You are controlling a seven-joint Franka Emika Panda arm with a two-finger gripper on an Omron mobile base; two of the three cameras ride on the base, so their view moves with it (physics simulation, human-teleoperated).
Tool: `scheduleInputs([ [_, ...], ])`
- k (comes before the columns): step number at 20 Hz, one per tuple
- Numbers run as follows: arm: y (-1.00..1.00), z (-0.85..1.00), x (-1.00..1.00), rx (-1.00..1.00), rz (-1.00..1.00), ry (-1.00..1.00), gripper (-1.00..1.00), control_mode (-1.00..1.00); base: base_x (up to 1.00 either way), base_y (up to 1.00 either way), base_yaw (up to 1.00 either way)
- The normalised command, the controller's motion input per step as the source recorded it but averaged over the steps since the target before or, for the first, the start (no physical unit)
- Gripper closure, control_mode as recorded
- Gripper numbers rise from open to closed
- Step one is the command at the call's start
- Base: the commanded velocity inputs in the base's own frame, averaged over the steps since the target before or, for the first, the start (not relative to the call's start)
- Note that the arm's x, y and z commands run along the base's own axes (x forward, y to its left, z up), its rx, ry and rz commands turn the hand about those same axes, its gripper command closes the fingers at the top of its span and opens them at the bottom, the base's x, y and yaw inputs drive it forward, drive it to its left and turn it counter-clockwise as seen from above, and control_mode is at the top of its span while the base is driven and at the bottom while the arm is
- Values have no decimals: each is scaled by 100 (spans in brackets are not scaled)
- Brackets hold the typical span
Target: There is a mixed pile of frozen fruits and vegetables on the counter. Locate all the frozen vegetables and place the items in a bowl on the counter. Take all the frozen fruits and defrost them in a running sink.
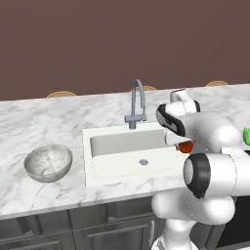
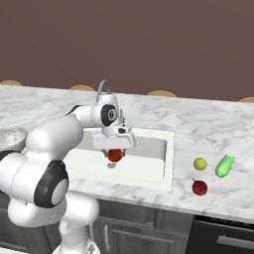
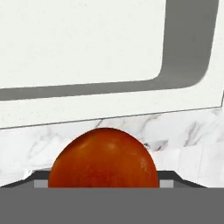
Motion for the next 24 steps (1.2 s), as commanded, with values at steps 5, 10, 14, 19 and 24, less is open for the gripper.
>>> scheduleInputs([
  [5,100,-4,3,0,1,8,100,-100,0,0,0],
  [10,100,0,-8,0,0,-1,100,-100,0,0,0],
  [14,99,1,-7,2,0,1,100,-100,0,0,0],
  [19,81,0,0,11,19,4,100,-100,0,0,0],
  [24,80,19,27,1,17,-2,100,-100,0,0,0],
])
